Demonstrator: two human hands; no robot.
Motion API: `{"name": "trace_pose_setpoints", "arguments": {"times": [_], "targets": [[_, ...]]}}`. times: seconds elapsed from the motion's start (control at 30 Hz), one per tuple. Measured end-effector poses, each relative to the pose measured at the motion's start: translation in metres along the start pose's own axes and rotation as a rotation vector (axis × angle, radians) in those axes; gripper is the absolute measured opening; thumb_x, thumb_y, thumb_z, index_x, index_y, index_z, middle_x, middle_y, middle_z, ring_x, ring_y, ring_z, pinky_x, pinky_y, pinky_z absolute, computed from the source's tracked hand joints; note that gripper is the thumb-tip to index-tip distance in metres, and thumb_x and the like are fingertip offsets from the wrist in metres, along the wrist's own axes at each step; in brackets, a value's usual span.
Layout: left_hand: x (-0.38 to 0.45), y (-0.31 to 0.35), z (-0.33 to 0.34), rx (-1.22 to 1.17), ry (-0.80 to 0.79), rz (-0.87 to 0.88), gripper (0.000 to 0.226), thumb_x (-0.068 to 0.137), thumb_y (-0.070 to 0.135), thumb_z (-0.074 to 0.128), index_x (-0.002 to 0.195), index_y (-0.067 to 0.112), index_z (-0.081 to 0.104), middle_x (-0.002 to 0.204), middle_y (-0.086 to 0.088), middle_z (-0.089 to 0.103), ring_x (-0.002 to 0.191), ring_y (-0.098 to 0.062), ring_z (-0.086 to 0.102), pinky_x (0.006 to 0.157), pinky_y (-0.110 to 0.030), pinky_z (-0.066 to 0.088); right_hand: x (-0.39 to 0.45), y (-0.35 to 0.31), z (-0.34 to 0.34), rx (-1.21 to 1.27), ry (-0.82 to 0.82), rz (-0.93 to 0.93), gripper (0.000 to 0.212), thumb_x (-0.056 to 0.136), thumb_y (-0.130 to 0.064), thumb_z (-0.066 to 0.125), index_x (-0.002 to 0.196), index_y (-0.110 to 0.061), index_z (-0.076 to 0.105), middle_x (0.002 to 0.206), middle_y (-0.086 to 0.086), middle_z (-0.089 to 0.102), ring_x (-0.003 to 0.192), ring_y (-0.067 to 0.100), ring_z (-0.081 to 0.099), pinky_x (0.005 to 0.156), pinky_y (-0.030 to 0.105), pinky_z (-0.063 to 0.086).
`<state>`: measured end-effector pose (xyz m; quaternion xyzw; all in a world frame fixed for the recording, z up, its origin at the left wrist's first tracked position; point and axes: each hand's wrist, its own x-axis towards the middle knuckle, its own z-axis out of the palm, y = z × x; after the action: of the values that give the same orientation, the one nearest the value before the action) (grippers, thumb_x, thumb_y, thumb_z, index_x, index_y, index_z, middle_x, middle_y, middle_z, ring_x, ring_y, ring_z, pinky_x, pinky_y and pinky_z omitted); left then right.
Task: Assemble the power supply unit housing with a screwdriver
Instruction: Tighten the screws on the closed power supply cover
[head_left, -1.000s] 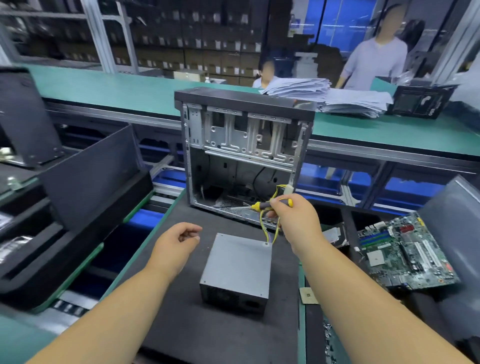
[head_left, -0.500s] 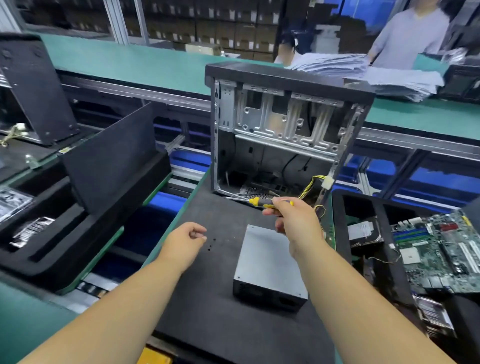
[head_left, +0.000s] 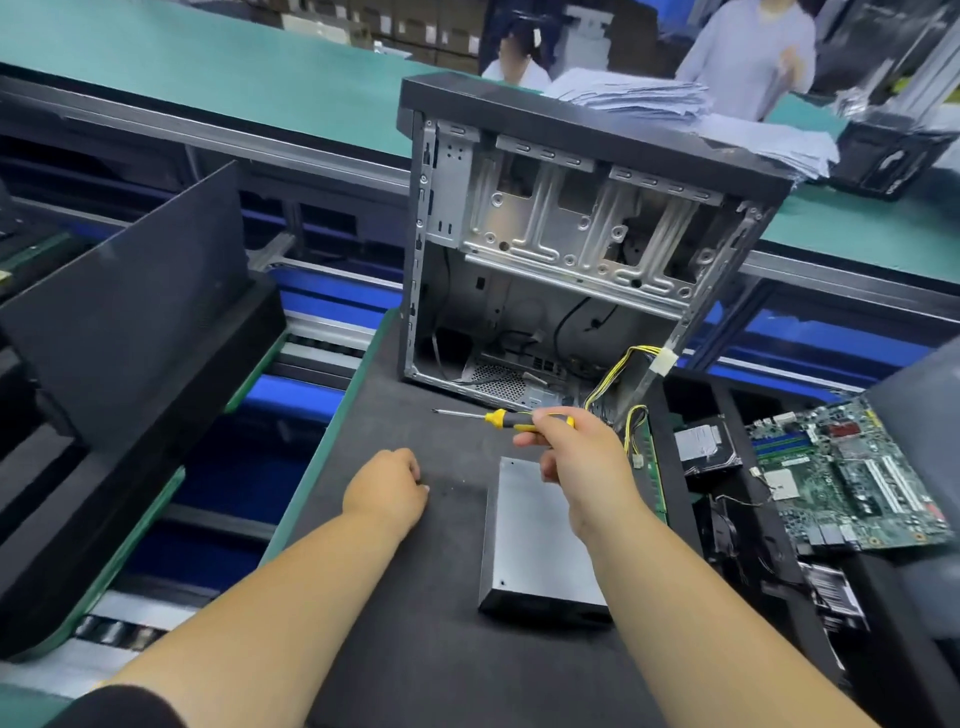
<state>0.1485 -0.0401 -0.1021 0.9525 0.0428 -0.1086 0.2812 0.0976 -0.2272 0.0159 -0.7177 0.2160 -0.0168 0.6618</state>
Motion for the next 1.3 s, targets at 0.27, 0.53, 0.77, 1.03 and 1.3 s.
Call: {"name": "trace_pose_setpoints", "arguments": {"times": [0.27,0.53,0.77,1.03,1.3], "targets": [[0.0,0.004,0.0,-0.075,0.028,0.062,0.013,0.094,0.02,0.057,0.082,0.02,0.055,0.088,0.001,0.06,0.08,-0.022,0.057,0.068,-0.032,0.047,0.005,-0.001,-0.002,-0.013,0.007,-0.019,0.009,0.095,-0.025,0.058,0.096,-0.021,0.065,0.078,-0.001,0.076,0.043,0.009,0.041,0.056,0.026,0.041],[-0.016,0.016,-0.044,-0.893,-0.002,0.074,0.013,0.088,0.008,0.063,0.083,0.018,0.068,0.08,-0.001,0.074,0.077,-0.013,0.07,0.071,-0.024,0.054,0.008,-0.013,-0.01,0.045,0.033,-0.074,0.01,0.091,-0.02,0.056,0.094,-0.017,0.065,0.072,0.003,0.073,0.046,0.011,0.043,0.059,0.03,0.041],[-0.026,0.032,-0.065,-1.438,-0.158,-0.008,0.013,0.095,0.006,0.057,0.102,0.009,0.068,0.081,0.001,0.07,0.074,-0.008,0.066,0.067,-0.017,0.054,-0.001,-0.029,-0.015,0.002,0.016,-0.169,0.011,0.089,-0.018,0.054,0.089,-0.015,0.064,0.062,0.0,0.066,0.054,0.012,0.047,0.054,0.026,0.04],[-0.034,0.042,-0.072,-1.603,-0.265,-0.017,0.011,0.095,0.007,0.057,0.101,0.008,0.066,0.081,0.001,0.069,0.07,-0.007,0.066,0.064,-0.018,0.055,-0.009,-0.039,-0.023,0.011,-0.003,-0.221,0.012,0.091,-0.019,0.053,0.086,-0.021,0.065,0.063,-0.001,0.066,0.055,0.009,0.05,0.05,0.018,0.043],[-0.038,0.055,-0.071,-1.535,-0.276,-0.037,0.01,0.094,0.008,0.059,0.1,0.006,0.067,0.078,0.001,0.07,0.066,-0.007,0.066,0.059,-0.018,0.055,-0.012,-0.041,-0.033,-0.032,0.016,-0.25,0.017,0.092,-0.021,0.054,0.082,-0.029,0.065,0.063,-0.003,0.067,0.052,0.002,0.052,0.054,0.023,0.045]]}}
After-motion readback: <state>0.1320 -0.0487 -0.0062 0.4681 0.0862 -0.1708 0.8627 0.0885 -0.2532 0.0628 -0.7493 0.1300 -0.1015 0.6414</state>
